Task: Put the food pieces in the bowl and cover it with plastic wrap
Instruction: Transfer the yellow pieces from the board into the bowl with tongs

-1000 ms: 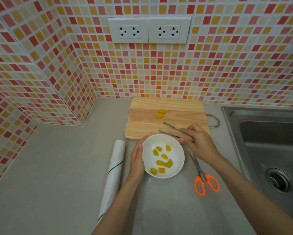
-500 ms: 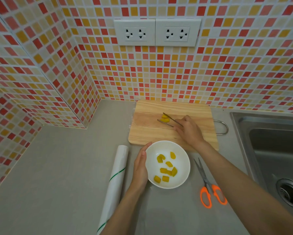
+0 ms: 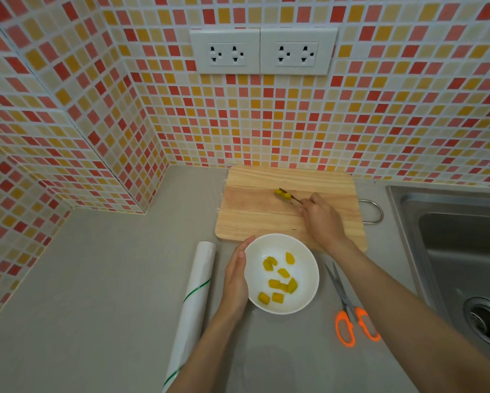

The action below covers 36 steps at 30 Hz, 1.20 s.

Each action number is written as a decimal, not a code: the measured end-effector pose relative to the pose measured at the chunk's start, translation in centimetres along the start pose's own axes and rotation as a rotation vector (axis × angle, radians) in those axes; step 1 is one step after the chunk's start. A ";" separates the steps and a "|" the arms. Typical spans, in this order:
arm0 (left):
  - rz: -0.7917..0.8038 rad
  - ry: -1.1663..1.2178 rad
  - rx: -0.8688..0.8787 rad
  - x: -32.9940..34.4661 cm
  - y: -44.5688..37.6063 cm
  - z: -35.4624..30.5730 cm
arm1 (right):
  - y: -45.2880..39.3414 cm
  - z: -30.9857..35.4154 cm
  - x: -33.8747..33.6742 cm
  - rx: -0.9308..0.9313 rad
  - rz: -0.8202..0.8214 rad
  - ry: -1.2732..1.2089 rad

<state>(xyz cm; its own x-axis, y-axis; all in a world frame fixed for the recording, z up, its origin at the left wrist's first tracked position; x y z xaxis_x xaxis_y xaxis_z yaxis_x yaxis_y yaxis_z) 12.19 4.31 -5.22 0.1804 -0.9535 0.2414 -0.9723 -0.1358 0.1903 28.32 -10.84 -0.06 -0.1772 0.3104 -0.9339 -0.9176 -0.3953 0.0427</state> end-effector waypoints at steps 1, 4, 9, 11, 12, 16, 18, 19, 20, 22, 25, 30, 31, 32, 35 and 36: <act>-0.002 0.000 0.000 0.0 0.0 0.0 | 0.4 0.2 -0.3 -0.007 -0.012 -0.004; -0.009 -0.002 -0.002 -0.2 -0.1 0.1 | 2.0 1.0 -1.7 -0.047 -0.043 -0.040; -0.027 0.001 -0.012 -0.3 -0.2 0.3 | 7.4 3.1 -4.0 -0.189 -0.061 -0.198; -0.031 0.005 -0.018 -0.4 -0.3 0.4 | 9.8 3.9 -3.8 -0.244 0.004 -0.212; -0.032 0.005 -0.022 -0.4 -0.4 0.4 | 10.7 4.3 -3.5 -0.266 0.050 -0.206; -0.029 0.010 -0.019 -0.4 -0.3 0.4 | 12.5 4.7 -2.3 -0.319 0.222 -0.186; -0.034 0.011 -0.015 -0.4 -0.3 0.4 | 12.4 4.7 -2.5 -0.336 0.236 -0.204; -0.034 0.010 -0.010 -0.4 -0.3 0.5 | 12.2 4.5 -2.8 -0.342 0.220 -0.211; -0.035 0.008 -0.007 -0.4 -0.3 0.4 | 11.8 4.3 -3.1 -0.345 0.195 -0.216; -0.034 0.003 -0.003 -0.5 -0.3 0.5 | 10.6 3.3 -3.6 -0.317 0.132 -0.233; -0.029 -0.013 0.002 -0.4 -0.4 0.5 | 8.3 0.7 -3.5 -0.166 0.026 -0.246; -0.014 -0.016 0.011 -0.2 -0.3 0.3 | 5.7 -3.2 -1.7 0.138 -0.024 -0.140; -0.010 -0.017 0.013 -0.2 -0.2 0.2 | 5.6 -3.5 -1.4 0.165 -0.030 -0.103; -0.008 -0.019 0.012 -0.2 -0.1 0.2 | 5.5 -3.7 -1.2 0.181 -0.037 -0.074; -0.009 -0.024 0.016 -0.1 -0.1 0.0 | 5.5 -3.7 -0.7 0.196 -0.053 -0.025; -0.011 -0.025 0.016 -0.1 -0.1 -0.1 | 5.5 -3.6 -0.6 0.194 -0.058 -0.015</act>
<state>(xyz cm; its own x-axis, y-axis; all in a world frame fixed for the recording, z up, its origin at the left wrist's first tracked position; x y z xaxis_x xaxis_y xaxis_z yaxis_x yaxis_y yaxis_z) 12.28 4.46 -5.22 0.1874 -0.9583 0.2157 -0.9726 -0.1502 0.1775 24.68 -16.34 -0.53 -0.1261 0.3408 -0.9317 -0.9774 -0.2033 0.0580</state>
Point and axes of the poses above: each hand's wrist, its own y-axis away from the middle knuckle, its own x-axis out of the palm, z = x × y, the point moved 9 cm from there along -y, towards the middle knuckle, and after that the axes turned 12 degrees about z, right-handed, at the moved point
